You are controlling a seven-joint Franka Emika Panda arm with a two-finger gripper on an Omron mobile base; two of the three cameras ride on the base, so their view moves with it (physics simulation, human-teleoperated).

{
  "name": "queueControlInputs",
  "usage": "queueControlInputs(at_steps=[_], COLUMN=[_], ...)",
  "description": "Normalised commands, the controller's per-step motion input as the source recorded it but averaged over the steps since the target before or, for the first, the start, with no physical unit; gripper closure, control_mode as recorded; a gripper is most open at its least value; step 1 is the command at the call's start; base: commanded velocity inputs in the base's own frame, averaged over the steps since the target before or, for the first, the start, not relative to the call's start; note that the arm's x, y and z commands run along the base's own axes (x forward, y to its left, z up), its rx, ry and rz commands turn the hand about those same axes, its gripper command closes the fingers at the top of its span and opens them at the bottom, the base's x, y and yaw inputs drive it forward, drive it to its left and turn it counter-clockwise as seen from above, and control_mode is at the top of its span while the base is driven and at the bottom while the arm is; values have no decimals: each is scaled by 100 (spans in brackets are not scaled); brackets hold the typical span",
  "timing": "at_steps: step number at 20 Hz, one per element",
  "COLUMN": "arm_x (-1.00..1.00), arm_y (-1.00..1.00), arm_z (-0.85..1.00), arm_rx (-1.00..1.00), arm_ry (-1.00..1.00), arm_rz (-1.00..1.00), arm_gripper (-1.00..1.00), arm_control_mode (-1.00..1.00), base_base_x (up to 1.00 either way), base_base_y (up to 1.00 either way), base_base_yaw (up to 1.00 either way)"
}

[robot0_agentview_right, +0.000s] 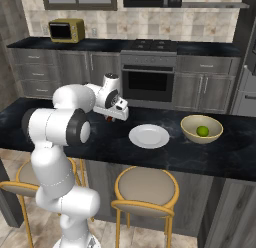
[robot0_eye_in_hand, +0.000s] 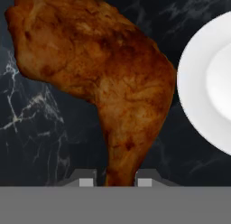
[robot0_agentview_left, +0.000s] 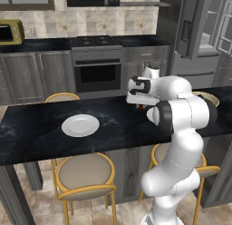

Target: Pick the chicken drumstick and lime from their plates and place them in the bowl. Then put the bowl in the fridge.

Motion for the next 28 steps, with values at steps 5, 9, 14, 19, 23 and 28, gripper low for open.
queueControlInputs(at_steps=[5,9,14,19,23,28], arm_x=[0,0,1,11,17,12], arm_y=[-73,-70,-74,-74,-66,-62], arm_z=[7,1,0,4,26,31], arm_rx=[0,0,-1,-3,-6,-9], arm_ry=[-18,-14,-11,-2,15,21], arm_rz=[18,13,10,1,0,0], arm_gripper=[100,100,100,100,100,100], arm_control_mode=[-100,-100,-100,-100,-100,-100], base_base_x=[0,0,0,0,0,0], base_base_y=[0,0,0,0,0,0], base_base_yaw=[0,0,0,0,0,0])
